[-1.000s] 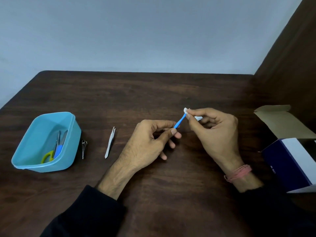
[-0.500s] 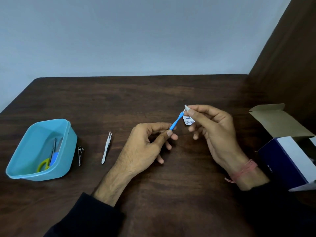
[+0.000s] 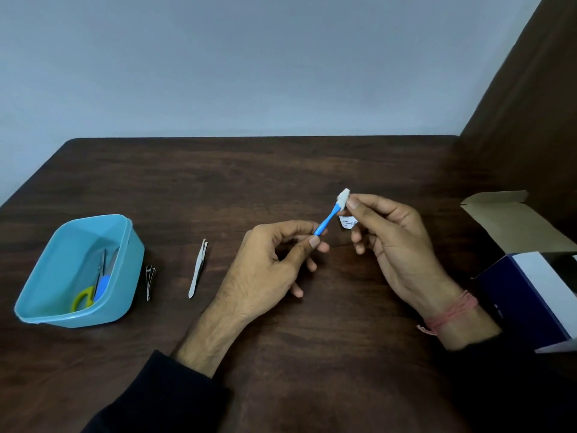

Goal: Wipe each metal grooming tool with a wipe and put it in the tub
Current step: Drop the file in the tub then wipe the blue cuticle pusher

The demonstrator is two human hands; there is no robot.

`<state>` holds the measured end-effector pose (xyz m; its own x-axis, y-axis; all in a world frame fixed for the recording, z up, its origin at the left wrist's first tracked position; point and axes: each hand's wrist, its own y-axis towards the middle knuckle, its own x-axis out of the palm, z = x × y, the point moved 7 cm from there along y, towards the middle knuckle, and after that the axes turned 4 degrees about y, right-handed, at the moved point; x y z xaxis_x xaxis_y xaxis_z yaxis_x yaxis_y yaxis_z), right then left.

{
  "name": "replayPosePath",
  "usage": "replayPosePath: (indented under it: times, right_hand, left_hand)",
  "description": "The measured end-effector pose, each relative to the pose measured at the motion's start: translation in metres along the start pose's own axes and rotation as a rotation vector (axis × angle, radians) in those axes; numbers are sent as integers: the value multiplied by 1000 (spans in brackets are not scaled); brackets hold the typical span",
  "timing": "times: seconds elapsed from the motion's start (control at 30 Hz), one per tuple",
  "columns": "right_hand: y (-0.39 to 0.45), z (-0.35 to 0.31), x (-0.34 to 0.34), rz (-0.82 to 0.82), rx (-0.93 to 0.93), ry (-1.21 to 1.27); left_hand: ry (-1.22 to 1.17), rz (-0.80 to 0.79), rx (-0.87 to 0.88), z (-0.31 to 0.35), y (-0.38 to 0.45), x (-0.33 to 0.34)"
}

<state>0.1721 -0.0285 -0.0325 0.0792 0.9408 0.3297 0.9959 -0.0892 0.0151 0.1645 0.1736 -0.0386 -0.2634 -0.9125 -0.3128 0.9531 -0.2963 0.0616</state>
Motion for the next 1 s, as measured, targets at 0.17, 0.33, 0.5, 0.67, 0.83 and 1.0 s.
replayPosePath:
  times: [0.17, 0.33, 0.5, 0.67, 0.83, 1.0]
  right_hand:
    - [0, -1, 2, -18, -13, -14]
    - [2, -1, -3, 43, -21, 3]
    - [3, 0, -4, 62, -3, 23]
    - [5, 0, -6, 49, 36, 99]
    - [1, 1, -1, -32, 9, -17]
    - [3, 1, -2, -33, 5, -12]
  left_hand:
    - [25, 11, 6, 0, 0, -1]
    - [58, 4, 6, -1, -2, 0]
    - [30, 6, -5, -2, -1, 0]
    - [-20, 29, 2, -1, 0, -2]
    - [8, 22, 16, -1, 0, 0]
    - [36, 26, 14, -1, -1, -1]
